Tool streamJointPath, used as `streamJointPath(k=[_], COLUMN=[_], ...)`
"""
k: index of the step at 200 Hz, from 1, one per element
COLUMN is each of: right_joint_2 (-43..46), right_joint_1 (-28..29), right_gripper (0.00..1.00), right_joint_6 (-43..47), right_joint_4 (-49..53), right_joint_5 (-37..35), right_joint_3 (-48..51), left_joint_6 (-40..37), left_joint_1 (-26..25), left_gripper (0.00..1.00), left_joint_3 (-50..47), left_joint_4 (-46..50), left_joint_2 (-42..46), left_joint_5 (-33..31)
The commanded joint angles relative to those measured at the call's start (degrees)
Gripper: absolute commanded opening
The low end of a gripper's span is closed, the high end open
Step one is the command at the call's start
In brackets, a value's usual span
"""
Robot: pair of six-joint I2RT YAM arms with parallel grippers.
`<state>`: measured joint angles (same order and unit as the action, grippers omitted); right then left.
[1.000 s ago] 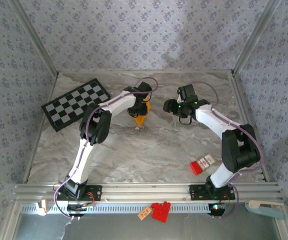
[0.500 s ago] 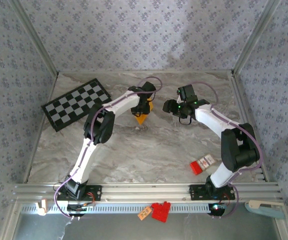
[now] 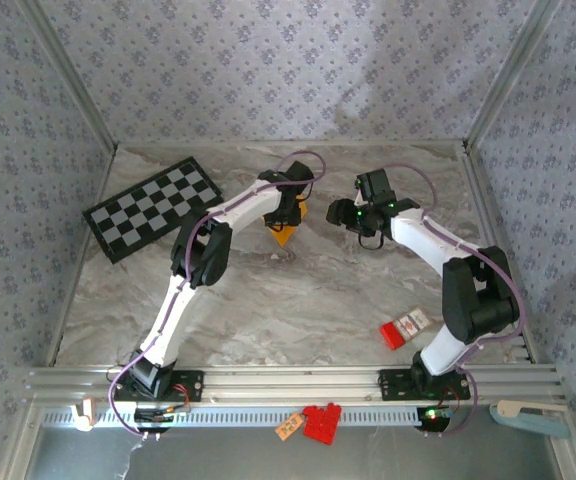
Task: Fold a paper plane with a square sheet of paper (pick it up from the middle)
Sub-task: Move the paper plane to the top-center of the table.
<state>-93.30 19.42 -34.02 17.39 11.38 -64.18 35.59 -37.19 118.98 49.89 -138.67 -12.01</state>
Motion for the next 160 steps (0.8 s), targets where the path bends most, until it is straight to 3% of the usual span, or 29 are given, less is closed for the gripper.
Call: streamJointPath(k=[1, 160], right_joint_2=[0.0, 1.5], right_joint_1=[-0.3, -0.3], right_gripper=[0.63, 0.67], right_joint_6=[-0.5, 1.0], right_joint_4=[0.0, 2.2], right_joint_5=[0.1, -2.1], right_joint_3=[-0.4, -2.8], left_joint_6=[0.5, 2.4], left_joint_1=[-0.1, 0.1], left_gripper=[0.46, 0.54], left_joint_3=[1.5, 1.3], left_joint_4=[2.7, 3.2], left_joint_2=[-0.9, 11.5], left_joint_5=[0.2, 0.1])
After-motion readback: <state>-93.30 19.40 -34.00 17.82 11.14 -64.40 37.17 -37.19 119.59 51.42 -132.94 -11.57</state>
